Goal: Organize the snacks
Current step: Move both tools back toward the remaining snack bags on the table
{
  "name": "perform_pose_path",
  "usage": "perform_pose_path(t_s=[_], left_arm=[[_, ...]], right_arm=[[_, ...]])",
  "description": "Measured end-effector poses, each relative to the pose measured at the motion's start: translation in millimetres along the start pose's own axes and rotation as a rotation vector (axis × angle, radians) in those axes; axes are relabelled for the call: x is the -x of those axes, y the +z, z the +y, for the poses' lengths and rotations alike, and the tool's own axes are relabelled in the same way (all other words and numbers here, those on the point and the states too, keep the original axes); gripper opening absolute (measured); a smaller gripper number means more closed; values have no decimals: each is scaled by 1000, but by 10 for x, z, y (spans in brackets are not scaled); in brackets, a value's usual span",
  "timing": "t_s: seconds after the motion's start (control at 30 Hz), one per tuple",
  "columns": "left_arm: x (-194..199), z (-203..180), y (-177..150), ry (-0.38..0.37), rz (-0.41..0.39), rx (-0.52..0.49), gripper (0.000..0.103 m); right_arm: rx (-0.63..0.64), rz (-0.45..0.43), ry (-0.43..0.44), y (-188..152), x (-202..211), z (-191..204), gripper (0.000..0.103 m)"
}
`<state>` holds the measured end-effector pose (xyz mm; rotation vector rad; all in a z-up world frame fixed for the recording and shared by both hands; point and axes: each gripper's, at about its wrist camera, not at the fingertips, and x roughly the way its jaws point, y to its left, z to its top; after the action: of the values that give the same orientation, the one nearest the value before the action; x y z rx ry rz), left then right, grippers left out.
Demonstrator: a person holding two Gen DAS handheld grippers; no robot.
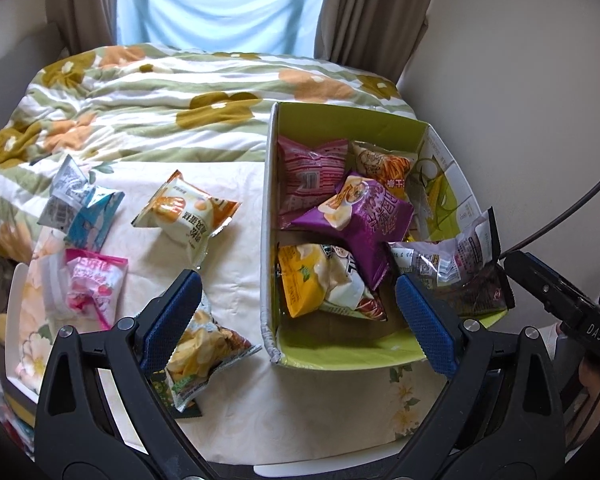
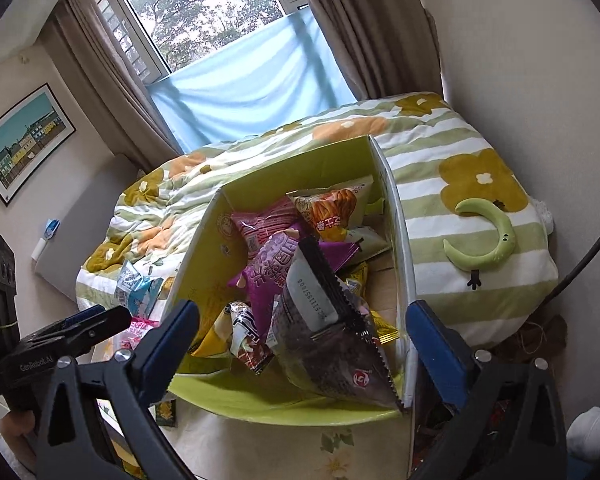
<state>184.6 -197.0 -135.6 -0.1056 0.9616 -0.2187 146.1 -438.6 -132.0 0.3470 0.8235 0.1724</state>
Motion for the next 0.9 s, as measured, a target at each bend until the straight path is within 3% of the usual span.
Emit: perform_pose_path(t_s=[0.4,0.63,0.9], left_arm=[[557,385,-98,80,-71,50,97],[959,953,-241,150,-123,106,97],[1235,1841,-348,225,-115,170,97]], right_arm=[[111,3,35,44,141,494,103],[160,-2,69,-5,162,945,103],[211,12,96,-226,9,1664,103]])
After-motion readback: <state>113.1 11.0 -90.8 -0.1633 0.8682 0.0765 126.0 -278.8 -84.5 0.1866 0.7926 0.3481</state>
